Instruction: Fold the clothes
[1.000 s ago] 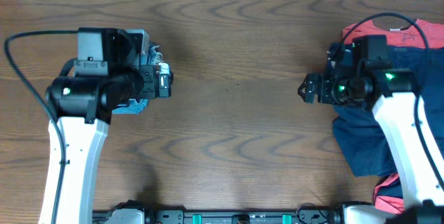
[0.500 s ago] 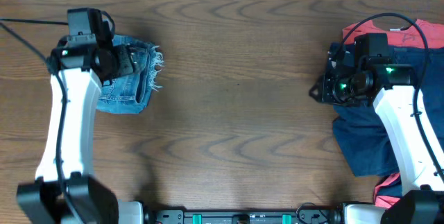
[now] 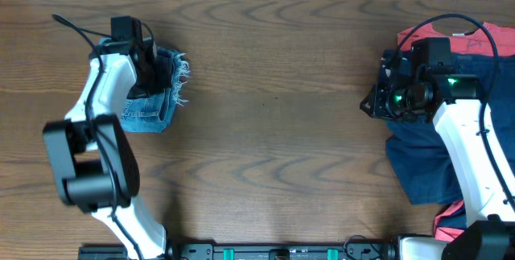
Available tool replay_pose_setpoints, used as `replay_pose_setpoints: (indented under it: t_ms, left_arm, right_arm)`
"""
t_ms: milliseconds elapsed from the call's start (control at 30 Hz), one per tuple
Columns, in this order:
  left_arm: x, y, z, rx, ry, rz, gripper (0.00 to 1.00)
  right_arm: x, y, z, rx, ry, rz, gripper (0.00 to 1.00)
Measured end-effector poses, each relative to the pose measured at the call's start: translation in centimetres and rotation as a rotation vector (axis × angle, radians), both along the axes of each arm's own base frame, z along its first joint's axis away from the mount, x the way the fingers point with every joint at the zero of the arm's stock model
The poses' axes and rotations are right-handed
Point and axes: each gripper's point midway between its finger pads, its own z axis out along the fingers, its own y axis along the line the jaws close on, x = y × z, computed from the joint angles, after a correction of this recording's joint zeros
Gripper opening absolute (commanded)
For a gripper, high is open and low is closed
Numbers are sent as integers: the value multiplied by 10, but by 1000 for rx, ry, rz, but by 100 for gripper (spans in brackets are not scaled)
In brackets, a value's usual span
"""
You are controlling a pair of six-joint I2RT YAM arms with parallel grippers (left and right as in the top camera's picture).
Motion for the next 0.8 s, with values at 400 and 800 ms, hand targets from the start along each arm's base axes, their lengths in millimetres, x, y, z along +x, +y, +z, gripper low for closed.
replay_pose_setpoints:
  t_ms: [400,800]
  left_arm:
    - [15,48,-32,-33,1,206,6]
    - [10,68,-26,-42,-3,273,8]
  right_arm:
    - [1,-1,0,-6,-5,-1,23]
    - [27,-23,7,-55,-96,-98,53]
